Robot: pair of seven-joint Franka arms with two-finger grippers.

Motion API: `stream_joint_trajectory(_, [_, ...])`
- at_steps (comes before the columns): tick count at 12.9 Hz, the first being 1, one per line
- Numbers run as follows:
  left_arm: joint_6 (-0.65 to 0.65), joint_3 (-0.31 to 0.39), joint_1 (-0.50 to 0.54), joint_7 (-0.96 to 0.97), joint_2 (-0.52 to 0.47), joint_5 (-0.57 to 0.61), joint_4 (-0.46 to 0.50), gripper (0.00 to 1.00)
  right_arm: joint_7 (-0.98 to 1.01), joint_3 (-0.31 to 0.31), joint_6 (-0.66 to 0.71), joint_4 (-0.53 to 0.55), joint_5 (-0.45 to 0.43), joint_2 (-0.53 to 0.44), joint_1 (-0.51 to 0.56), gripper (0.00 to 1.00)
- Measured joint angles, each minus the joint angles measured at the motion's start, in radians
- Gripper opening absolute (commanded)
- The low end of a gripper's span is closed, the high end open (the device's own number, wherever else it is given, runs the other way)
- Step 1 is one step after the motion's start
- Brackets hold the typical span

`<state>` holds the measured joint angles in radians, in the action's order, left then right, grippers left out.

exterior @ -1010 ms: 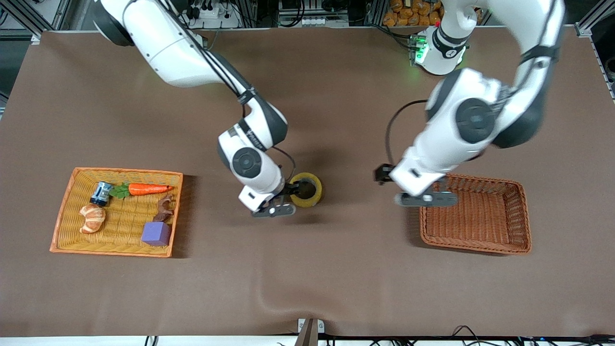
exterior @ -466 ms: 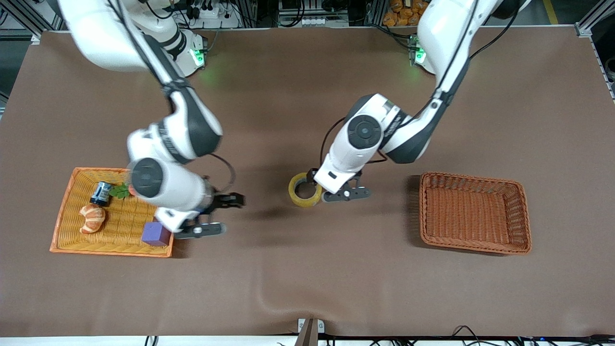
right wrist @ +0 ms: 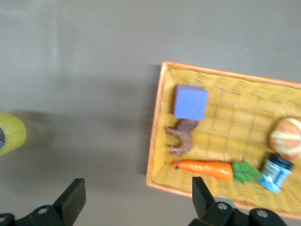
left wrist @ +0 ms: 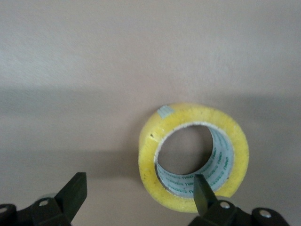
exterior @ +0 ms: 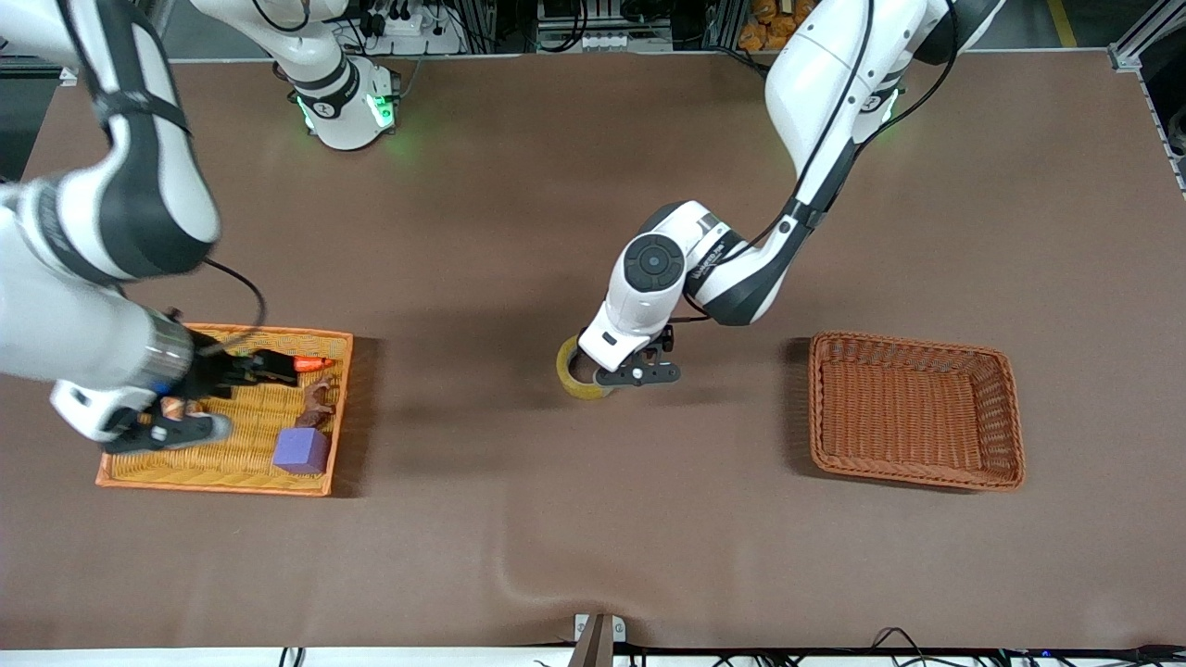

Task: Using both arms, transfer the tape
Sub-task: 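Carry the tape with the left gripper while the right gripper withdraws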

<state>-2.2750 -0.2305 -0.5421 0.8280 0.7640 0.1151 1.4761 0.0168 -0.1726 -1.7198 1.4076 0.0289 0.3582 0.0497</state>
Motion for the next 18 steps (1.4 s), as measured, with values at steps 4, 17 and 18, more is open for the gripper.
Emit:
stream_joint_trajectory(4, [-0.013,0.004,-0.012,0.000,0.048,0.042,-0.008,0.08,-0.001,0.041,-0.036,0.203,-0.014,-0.251,0.015,1.00])
stream_joint_trajectory(17, [0.238,0.017,0.255,-0.070,-0.248,0.049,-0.022,0.00,0.019,0.216,0.106,0.245,-0.011,-0.379,0.002,1.00])
stream_joint_trajectory(18, [0.242,0.017,0.317,-0.163,-0.274,0.049,0.010,0.00,0.013,0.216,0.109,0.244,-0.011,-0.379,-0.001,1.00])
